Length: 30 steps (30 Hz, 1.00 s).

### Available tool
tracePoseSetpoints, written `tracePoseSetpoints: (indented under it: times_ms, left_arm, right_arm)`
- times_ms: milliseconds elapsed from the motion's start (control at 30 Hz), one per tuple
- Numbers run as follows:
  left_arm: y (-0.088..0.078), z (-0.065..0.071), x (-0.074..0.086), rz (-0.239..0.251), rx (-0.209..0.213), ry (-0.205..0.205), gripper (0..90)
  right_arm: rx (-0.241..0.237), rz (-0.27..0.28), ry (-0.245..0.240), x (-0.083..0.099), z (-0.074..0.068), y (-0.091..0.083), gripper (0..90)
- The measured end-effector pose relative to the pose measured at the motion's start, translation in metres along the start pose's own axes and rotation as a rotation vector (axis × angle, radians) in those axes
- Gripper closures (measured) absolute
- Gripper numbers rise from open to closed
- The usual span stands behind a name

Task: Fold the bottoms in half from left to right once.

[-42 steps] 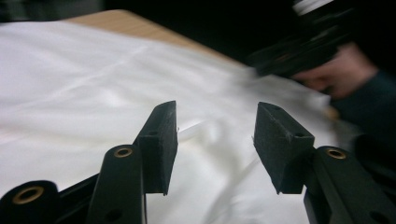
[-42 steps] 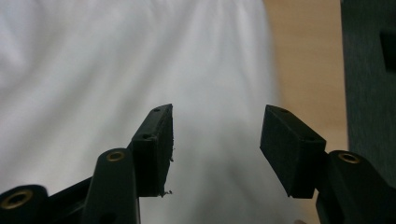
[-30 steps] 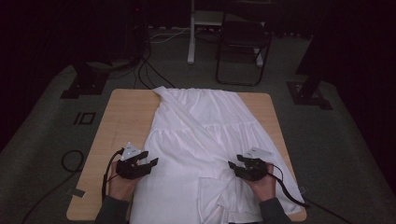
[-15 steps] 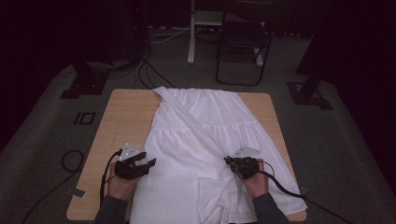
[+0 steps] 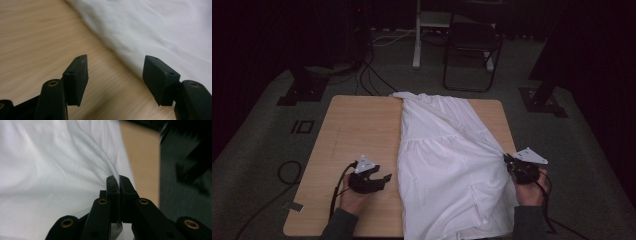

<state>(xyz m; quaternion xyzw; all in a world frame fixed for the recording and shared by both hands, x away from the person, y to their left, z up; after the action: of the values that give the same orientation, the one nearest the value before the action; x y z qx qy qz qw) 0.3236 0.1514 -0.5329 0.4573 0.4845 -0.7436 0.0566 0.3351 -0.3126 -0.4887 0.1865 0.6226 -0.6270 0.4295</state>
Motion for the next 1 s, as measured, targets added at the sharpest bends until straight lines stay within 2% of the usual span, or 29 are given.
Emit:
tracePoseSetpoints:
  times_ms: [100,167,233,267,300,367,400,433,500,567,633,700,767,833,900,1000]
  left_arm:
    - [0.027,0.017,-0.005,-0.041,0.011,0.005,32.8]
    - [0.043,0.023,-0.006,-0.070,-0.002,-0.004,31.1]
    - [0.054,0.027,-0.007,-0.087,0.005,-0.022,35.0]
    - [0.056,0.029,-0.008,-0.083,-0.010,-0.012,41.1]
    - [0.057,0.030,-0.009,-0.087,-0.020,0.004,53.1]
    - [0.056,0.028,-0.011,-0.084,-0.025,0.003,77.3]
    - [0.055,0.025,-0.010,-0.084,-0.034,-0.002,84.9]
    - [0.053,0.020,-0.010,-0.085,-0.044,-0.008,87.3]
    - [0.047,0.009,-0.009,-0.084,-0.083,-0.024,88.1]
    - [0.040,-0.006,-0.007,-0.074,-0.127,-0.045,88.3]
    - [0.032,-0.024,-0.006,-0.063,-0.188,-0.074,88.4]
    - [0.022,-0.043,-0.005,-0.053,-0.247,-0.118,88.4]
    - [0.013,-0.060,-0.004,-0.041,-0.288,-0.159,88.4]
    - [0.004,-0.068,-0.004,-0.030,-0.304,-0.184,88.4]
    - [-0.008,-0.067,-0.008,0.013,-0.288,-0.176,88.4]
    - [-0.031,-0.052,-0.022,0.092,-0.249,-0.106,88.4]
  right_arm:
    - [-0.019,-0.070,0.042,0.025,0.005,0.026,87.5]
    - [-0.035,-0.102,0.070,0.038,0.006,0.036,87.3]
    - [-0.053,-0.139,0.067,0.045,0.006,0.044,87.0]
    - [-0.054,-0.152,0.060,0.047,0.005,0.046,86.9]
    - [-0.058,-0.162,0.053,0.048,0.004,0.048,86.9]
    - [-0.067,-0.185,0.046,0.050,0.000,0.052,87.0]
    - [-0.068,-0.184,0.044,0.050,-0.002,0.053,87.0]
    - [-0.073,-0.186,0.041,0.049,-0.005,0.053,87.0]
    - [-0.083,-0.188,0.025,0.048,-0.010,0.052,87.0]
    - [-0.116,-0.183,0.030,0.047,-0.019,0.052,87.1]
    - [-0.157,-0.174,0.019,0.044,-0.033,0.052,87.1]
    - [-0.196,-0.168,-0.013,0.039,-0.050,0.054,87.0]
    - [-0.238,-0.160,-0.049,0.034,-0.068,0.056,86.9]
    - [-0.261,-0.154,-0.086,0.029,-0.083,0.058,86.6]
    - [-0.260,-0.154,-0.115,0.025,-0.092,0.059,86.0]
    - [-0.236,-0.119,-0.124,0.020,-0.092,0.051,85.8]
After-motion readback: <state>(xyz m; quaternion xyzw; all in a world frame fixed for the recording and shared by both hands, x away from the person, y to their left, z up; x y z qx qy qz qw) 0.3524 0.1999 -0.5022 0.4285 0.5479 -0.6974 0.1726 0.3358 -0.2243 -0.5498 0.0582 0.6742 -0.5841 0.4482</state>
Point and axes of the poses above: each handheld gripper's, and its own axes: y roughly forward along the jaws, x roughly out of its underside, z roughly to its right, the point moved 3 cm from there along y, roughly forward along the jaws, and after that the axes turned 3 degrees about -z, right-handed, at the moved point
